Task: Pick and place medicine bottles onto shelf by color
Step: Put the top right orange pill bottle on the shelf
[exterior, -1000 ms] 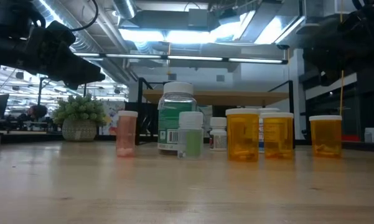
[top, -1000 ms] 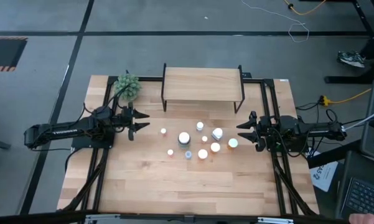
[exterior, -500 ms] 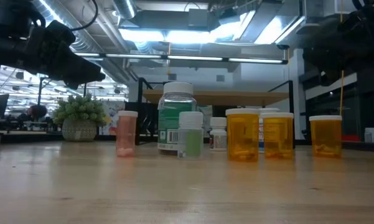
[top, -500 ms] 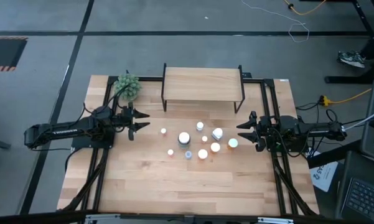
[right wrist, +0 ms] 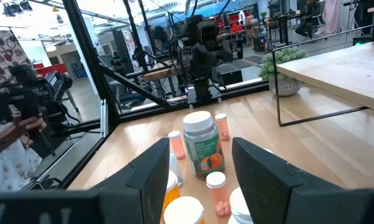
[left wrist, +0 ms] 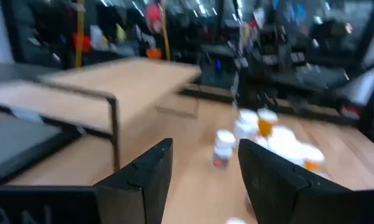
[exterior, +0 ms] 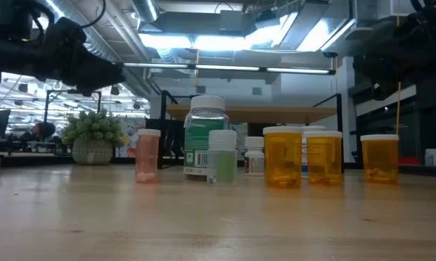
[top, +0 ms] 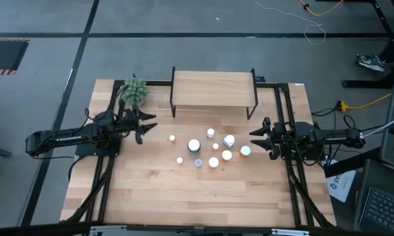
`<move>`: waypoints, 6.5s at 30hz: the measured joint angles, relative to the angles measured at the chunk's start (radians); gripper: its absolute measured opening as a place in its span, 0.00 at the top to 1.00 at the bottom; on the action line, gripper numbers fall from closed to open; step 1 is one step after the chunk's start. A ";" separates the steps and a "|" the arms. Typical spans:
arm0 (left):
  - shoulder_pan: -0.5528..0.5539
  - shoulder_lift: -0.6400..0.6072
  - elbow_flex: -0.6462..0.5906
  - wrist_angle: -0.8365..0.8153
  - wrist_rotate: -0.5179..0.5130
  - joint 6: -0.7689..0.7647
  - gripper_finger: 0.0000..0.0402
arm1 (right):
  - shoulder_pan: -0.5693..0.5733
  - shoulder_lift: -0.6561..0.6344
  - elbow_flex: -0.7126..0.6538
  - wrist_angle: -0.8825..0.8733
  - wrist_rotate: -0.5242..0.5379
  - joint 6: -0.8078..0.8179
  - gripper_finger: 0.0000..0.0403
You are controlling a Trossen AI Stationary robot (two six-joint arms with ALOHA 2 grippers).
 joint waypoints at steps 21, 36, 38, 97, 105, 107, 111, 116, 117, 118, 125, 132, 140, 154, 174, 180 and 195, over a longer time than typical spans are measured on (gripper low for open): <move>0.000 0.000 0.000 0.230 -0.119 0.071 0.56 | 0.000 0.000 0.000 0.154 0.120 -0.003 0.56; -0.001 0.038 0.018 0.229 0.004 -0.041 0.56 | 0.000 0.311 0.380 -0.139 0.131 -0.180 0.56; -0.001 0.052 0.018 0.217 0.015 -0.058 0.56 | 0.000 0.409 0.475 -0.300 0.131 -0.150 0.56; -0.001 0.101 0.018 0.191 0.008 -0.027 0.56 | -0.018 1.315 0.764 -0.855 -0.183 -0.074 0.33; -0.001 0.101 0.018 0.191 0.009 -0.027 0.56 | 0.011 1.315 0.755 -0.856 -0.129 -0.073 0.33; -0.001 0.101 0.018 0.191 0.009 -0.027 0.56 | 0.019 1.315 0.755 -0.854 -0.095 -0.070 0.33; -0.001 0.101 0.018 0.190 0.009 -0.027 0.56 | 0.029 1.315 0.755 -0.855 -0.053 -0.070 0.33; -0.001 0.101 0.018 0.189 0.009 -0.027 0.56 | 0.029 1.315 0.755 -0.854 -0.052 -0.061 0.34; -0.001 0.101 0.018 0.187 0.009 -0.027 0.56 | 0.029 1.315 0.755 -0.855 -0.052 -0.048 0.35; -0.001 0.101 0.018 0.185 0.008 -0.027 0.56 | 0.029 1.315 0.755 -0.854 -0.051 -0.040 0.36; -0.001 0.100 0.018 0.141 0.009 -0.027 0.56 | 0.029 1.315 0.755 -0.854 -0.051 0.008 0.47; -0.001 0.100 0.018 0.139 0.009 -0.027 0.56 | 0.029 1.315 0.786 -0.879 -0.050 0.034 0.47; -0.001 0.101 0.018 0.139 0.009 -0.027 0.56 | 0.030 1.315 0.976 -1.080 -0.045 0.007 0.47; -0.001 0.100 0.018 0.139 0.009 -0.027 0.56 | 0.016 1.314 1.332 -1.281 0.207 -0.127 0.47; -0.001 0.101 0.018 0.139 0.009 -0.029 0.56 | -0.522 1.337 1.487 -1.093 0.332 -0.408 0.46; -0.001 0.101 0.018 0.139 0.009 -0.030 0.56 | -0.719 1.427 1.487 -1.108 0.149 -0.421 0.46; -0.001 0.100 0.018 0.139 0.009 -0.030 0.56 | -0.793 1.530 1.487 -1.181 0.081 -0.419 0.45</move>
